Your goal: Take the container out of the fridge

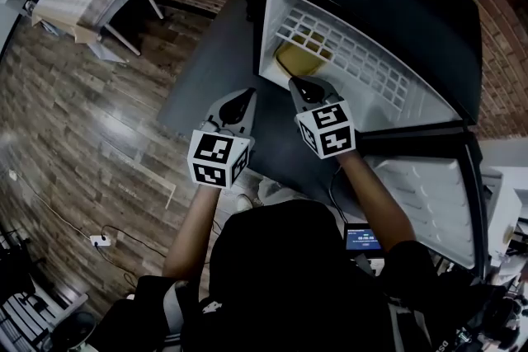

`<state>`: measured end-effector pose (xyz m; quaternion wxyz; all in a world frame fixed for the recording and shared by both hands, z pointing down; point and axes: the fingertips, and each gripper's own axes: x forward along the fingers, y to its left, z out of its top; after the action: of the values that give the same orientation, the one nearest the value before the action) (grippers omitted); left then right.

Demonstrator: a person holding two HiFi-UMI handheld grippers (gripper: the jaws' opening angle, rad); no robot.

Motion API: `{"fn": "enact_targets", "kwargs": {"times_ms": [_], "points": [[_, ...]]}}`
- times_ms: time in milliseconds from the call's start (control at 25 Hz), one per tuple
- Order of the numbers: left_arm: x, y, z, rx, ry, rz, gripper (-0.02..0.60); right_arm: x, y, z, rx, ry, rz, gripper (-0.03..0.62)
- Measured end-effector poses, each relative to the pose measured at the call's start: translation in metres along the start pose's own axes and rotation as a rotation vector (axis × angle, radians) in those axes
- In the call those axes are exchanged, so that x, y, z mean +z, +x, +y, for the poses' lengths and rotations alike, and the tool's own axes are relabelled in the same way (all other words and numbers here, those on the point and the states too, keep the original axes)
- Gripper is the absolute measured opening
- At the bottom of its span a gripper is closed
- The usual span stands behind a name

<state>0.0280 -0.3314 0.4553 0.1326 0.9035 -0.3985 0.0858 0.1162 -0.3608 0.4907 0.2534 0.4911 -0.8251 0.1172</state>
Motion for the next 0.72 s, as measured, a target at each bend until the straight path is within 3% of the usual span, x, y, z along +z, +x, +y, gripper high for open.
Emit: {"fn": "enact_targets", "kwargs": {"times_ms": [720], "points": [[-0.009,0.015,0.009,0.02,-0.007,0.02,0.014,-0.037,0.067,-0.02,0.016,-0.132,0.203,0.043]]}}
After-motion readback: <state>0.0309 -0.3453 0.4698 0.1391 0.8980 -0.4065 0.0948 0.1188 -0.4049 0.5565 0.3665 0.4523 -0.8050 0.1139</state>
